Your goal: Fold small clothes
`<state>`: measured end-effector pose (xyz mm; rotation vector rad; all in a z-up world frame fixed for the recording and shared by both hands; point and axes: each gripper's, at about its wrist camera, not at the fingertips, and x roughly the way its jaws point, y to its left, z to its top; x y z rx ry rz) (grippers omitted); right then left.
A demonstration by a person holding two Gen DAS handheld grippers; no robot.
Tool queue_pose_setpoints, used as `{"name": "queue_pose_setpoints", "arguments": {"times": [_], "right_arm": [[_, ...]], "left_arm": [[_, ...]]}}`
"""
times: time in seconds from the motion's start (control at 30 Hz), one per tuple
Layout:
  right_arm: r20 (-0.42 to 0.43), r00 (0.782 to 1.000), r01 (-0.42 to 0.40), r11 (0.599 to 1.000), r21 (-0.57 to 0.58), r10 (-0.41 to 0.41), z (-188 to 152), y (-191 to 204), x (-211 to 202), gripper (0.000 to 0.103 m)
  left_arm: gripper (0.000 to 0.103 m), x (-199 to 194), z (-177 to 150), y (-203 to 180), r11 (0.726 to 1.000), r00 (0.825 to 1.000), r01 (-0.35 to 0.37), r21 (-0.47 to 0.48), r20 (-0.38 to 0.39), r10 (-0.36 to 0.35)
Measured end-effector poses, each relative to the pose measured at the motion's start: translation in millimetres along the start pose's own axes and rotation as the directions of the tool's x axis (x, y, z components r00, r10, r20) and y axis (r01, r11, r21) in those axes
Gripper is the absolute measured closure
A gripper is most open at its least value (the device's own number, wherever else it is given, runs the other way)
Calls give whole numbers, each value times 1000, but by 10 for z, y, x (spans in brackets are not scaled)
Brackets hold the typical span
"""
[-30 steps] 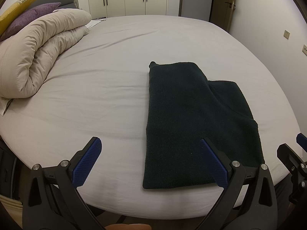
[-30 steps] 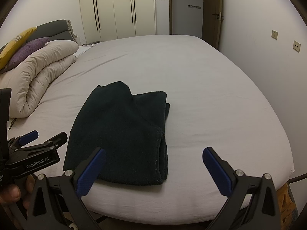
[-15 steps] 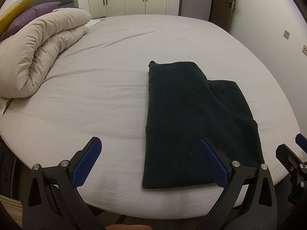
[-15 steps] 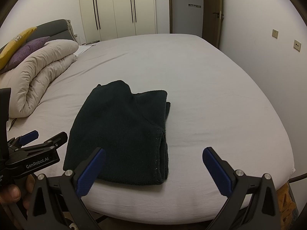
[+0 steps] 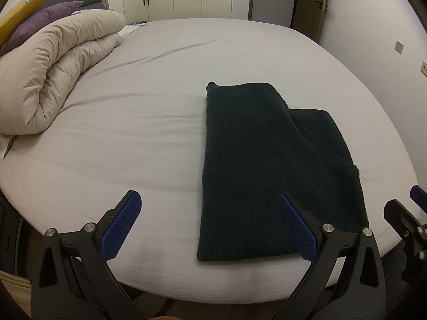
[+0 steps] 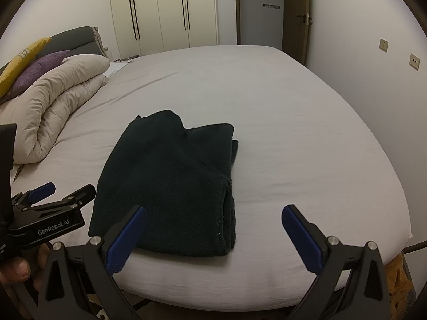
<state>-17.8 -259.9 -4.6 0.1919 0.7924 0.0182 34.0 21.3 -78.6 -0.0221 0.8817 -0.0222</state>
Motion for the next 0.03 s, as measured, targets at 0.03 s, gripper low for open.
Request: {"name": "queue_pose_setpoints", "arguments": {"times": [0.03], "right_arm": [[0, 1000, 1, 1000, 0, -1, -3, 0, -2, 0]], "left_arm": [[0, 6, -1, -6, 1000, 1000, -2, 1, 0, 2]]}}
